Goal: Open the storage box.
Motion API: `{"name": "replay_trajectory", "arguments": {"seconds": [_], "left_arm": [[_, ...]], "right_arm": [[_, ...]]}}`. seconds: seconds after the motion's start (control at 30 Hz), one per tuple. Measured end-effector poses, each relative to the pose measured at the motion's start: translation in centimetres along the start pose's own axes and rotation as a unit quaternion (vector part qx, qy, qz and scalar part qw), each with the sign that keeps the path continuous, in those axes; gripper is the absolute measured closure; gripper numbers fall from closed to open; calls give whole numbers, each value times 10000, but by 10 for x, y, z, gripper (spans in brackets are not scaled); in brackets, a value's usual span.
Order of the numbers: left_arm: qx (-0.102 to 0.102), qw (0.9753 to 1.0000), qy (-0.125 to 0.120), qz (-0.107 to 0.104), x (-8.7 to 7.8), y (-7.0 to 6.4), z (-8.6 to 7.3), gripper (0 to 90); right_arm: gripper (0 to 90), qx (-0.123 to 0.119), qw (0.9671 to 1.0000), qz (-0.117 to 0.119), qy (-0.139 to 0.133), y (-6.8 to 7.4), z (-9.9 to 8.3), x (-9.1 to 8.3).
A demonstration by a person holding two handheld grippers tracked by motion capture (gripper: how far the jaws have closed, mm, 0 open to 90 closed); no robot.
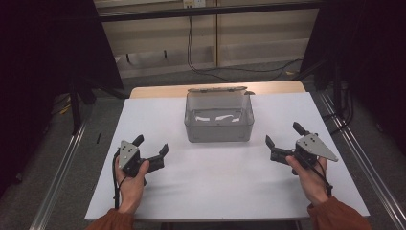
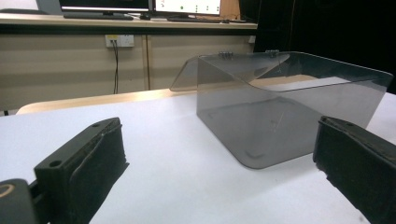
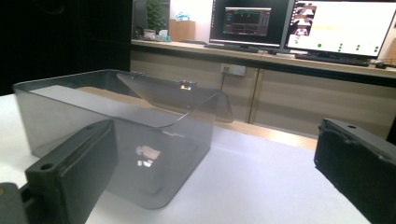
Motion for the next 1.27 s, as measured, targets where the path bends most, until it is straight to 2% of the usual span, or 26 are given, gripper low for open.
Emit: {"name": "replay_trajectory", "arguments": {"seconds": [0.3,0.47,0.53,0.63,0.77,0.9,0.97,1.03,1.1,1.17,1.23,1.27], "left_arm": [[-58,9999,22,98,-18,-3,-4,22],[-1,9998,102,142,-27,-1,-11,21],[82,9997,149,179,-30,1,-12,21],[-36,9999,-8,145,-38,0,-8,23],[-123,9998,-84,155,-44,1,-7,24],[-46,9999,3,142,-43,3,-12,24],[79,9997,161,176,-37,3,-18,24],[35,9998,108,139,-37,2,-16,28],[99,9998,85,178,-39,2,-15,27],[58,9998,117,152,-37,2,-17,27],[53,9996,149,215,-35,3,-17,27],[44,9996,133,232,-35,4,-16,27]], "right_arm": [[0,6,10000,-67,-7,-1,-4,-17],[0,-27,9999,-100,120,-3,-14,-29],[0,-29,9998,-123,136,-4,-16,-35],[0,-30,9998,-117,162,-6,-18,-41],[0,-68,9997,-114,209,-7,-23,-50],[0,-73,9994,-165,283,-9,-31,-60],[0,-39,9993,-172,339,-10,-35,-63],[0,-44,9991,-192,371,-11,-37,-64],[0,-26,9990,-250,372,-12,-37,-63],[0,33,9989,-240,390,-13,-38,-60],[0,182,9983,-275,475,-13,-41,-58],[0,178,9984,-278,454,-13,-40,-57]]}}
Point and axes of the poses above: each handheld gripper's, and its own axes: x roughly forward along the jaws, z roughly out of its top, y roughly to its left, the point moved 8 cm from there along x, roughly forward along the jaws, and after that the axes turned 15 degrees about -x, right-handed, at the moved point
